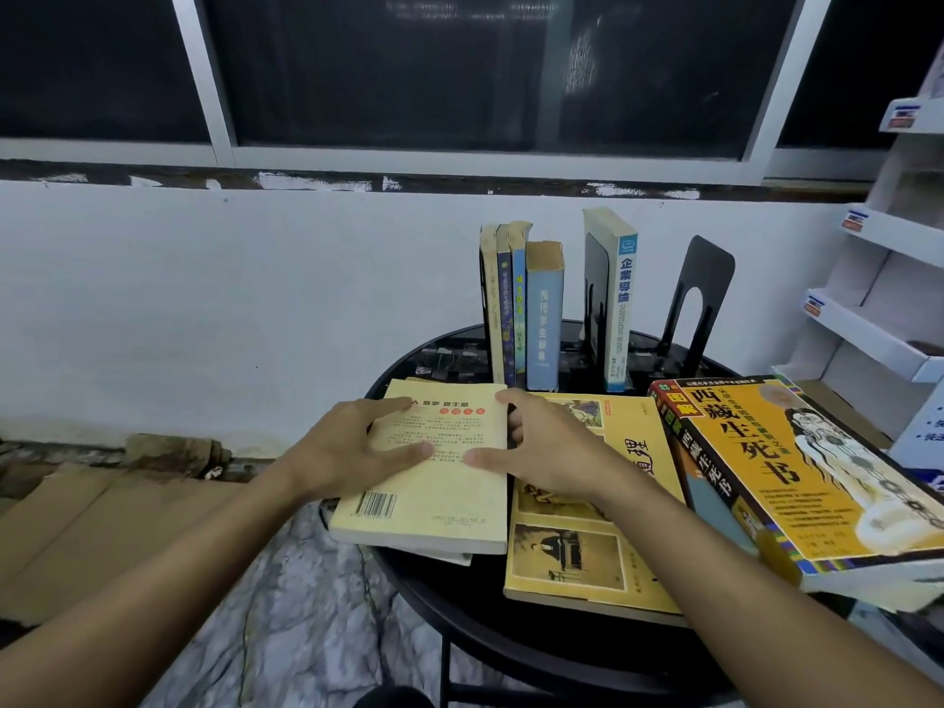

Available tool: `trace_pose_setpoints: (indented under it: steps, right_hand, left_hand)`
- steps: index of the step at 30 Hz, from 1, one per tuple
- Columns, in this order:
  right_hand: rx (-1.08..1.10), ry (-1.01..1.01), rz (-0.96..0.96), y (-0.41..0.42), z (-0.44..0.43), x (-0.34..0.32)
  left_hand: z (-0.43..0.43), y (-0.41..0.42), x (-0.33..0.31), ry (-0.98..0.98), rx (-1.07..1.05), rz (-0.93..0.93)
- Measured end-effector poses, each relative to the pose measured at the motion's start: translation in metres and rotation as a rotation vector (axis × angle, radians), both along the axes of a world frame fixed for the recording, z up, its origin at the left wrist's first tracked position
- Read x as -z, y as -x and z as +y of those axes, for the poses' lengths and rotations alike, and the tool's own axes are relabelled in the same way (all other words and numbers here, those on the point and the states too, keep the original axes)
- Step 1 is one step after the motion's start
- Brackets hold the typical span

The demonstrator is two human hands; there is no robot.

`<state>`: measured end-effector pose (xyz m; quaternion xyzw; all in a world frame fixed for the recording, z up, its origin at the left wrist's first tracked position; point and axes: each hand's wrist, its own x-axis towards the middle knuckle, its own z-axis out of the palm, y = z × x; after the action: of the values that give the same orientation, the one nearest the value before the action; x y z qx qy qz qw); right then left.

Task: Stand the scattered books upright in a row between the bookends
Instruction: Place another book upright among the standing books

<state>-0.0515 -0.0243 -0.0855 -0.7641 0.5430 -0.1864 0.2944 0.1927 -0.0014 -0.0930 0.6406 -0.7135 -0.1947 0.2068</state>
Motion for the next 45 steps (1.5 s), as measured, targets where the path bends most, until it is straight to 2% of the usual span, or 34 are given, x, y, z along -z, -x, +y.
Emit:
trace_pose_setpoints:
  steps: [7,12,17,24,32,37,40,45]
  right_hand:
    - [0.020,-0.043,-0.291,0.000,0.001,-0.007]
    - [0.044,0.009,-0.369,0.006,0.001,-0.028]
    - [0.039,0.009,-0.496,0.013,-0.003,-0.049]
    - [0.027,0.190,-0.491,0.028,0.001,-0.075]
    - [0.085,0.465,-0.361,0.062,0.019,-0.116]
    - [0.134,0.540,-0.330,0.085,0.022,-0.132]
    - [0.186,0.607,-0.280,0.096,0.018,-0.137]
    - [0.256,0.677,-0.184,0.104,0.007,-0.138]
  left_hand:
    - [0.004,0.004,-0.006,0.069,-0.023,0.154]
    - [-0.001,0.008,-0.017,0.143,-0.059,0.207]
    - [-0.005,0.013,-0.034,0.169,0.011,0.221]
    - [-0.020,0.030,-0.050,0.231,0.106,0.219]
    - [-0.053,0.073,-0.079,0.223,0.397,0.462]
    - [-0.071,0.110,-0.094,0.197,0.523,0.553]
    - [-0.084,0.123,-0.099,0.221,0.524,0.483]
    - [-0.116,0.129,-0.102,0.332,0.431,0.203]
